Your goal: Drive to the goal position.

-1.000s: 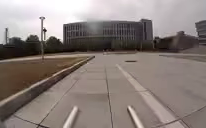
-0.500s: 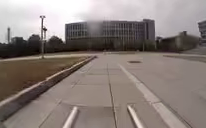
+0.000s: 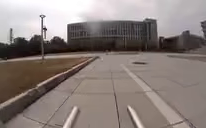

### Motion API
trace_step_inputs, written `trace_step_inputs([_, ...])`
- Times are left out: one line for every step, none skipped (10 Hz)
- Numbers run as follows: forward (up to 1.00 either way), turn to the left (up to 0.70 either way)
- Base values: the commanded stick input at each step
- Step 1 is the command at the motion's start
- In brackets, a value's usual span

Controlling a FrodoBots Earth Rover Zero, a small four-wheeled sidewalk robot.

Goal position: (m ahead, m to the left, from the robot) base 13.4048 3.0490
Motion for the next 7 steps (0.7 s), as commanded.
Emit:
trace_step_inputs([0.7, 0.0])
trace_step_inputs([0.7, 0.0])
trace_step_inputs([0.7, 0.0])
trace_step_inputs([0.7, 0.0])
trace_step_inputs([0.7, 0.0])
trace_step_inputs([0.7, 0.0])
trace_step_inputs([0.7, 0.0])
